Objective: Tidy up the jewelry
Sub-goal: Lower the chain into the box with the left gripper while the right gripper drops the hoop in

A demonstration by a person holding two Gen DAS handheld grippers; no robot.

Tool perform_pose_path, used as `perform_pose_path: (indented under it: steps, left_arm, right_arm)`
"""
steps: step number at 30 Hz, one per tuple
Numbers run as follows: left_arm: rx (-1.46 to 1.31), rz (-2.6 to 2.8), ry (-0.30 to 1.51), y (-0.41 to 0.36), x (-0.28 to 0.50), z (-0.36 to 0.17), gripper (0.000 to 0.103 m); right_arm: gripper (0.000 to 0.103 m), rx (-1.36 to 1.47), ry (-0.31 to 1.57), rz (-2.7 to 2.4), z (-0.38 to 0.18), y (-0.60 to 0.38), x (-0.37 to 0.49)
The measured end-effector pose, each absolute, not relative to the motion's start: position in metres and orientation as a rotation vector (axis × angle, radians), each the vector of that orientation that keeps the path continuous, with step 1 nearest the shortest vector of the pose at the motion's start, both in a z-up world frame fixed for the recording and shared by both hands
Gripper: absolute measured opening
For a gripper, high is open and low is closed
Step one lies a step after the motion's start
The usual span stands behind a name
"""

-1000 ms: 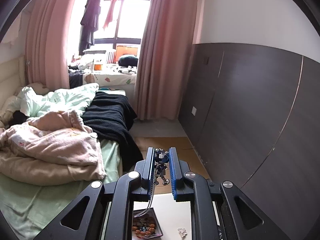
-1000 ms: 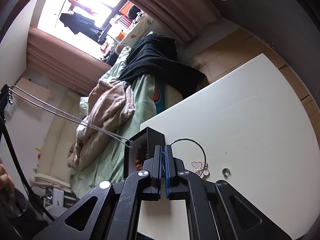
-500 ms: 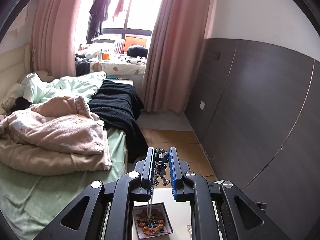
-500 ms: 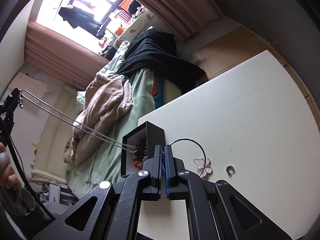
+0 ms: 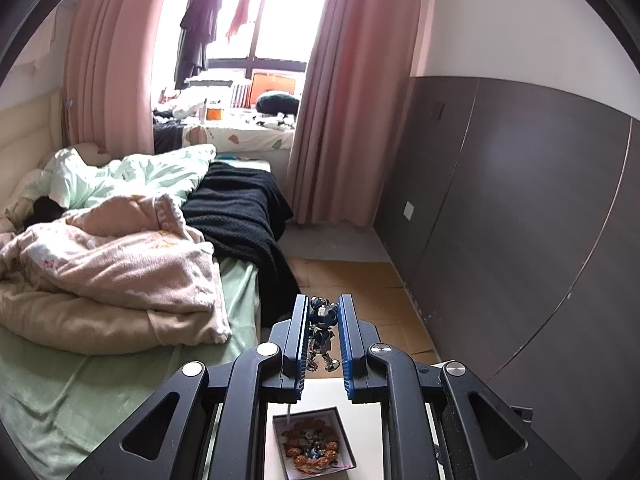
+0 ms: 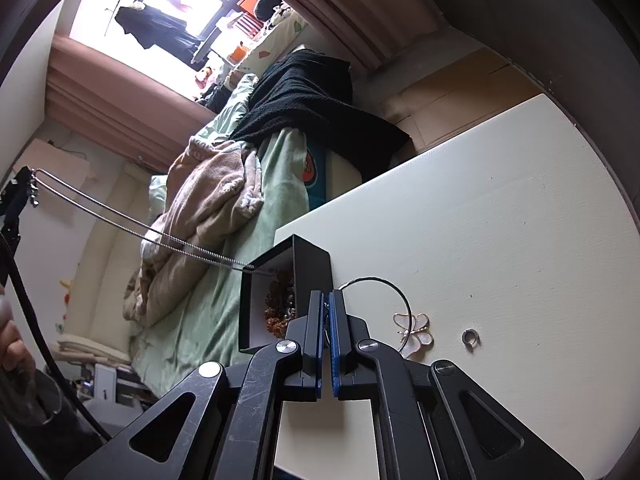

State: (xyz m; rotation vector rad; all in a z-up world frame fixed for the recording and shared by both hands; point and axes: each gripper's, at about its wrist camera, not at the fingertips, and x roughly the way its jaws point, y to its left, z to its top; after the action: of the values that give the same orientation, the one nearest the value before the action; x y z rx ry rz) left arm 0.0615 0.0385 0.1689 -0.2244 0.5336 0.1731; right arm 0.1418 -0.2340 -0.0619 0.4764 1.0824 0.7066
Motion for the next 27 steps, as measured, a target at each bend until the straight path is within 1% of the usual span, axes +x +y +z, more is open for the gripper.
perform_pose_path:
  steps: [5, 18, 27]
  left_arm:
    - [-0.243, 0.167, 0.565, 0.040, 0.065, 0.148, 0.015]
    - [-0.312, 0.208, 0.668, 0.033, 0.088, 0.054, 0.015]
    - [-0.387, 0.241, 0.681, 0.046, 0.085, 0.017, 0.015]
  right_arm:
    - [0.004, 0.480, 1.076, 0.698, -0.062, -0.236, 0.142]
    - [0.004, 0.521, 1.039, 0.672, -0.052, -0.252, 0.145]
    - [0.004, 0.527, 1.046, 0.675, -0.054, -0.249, 0.146]
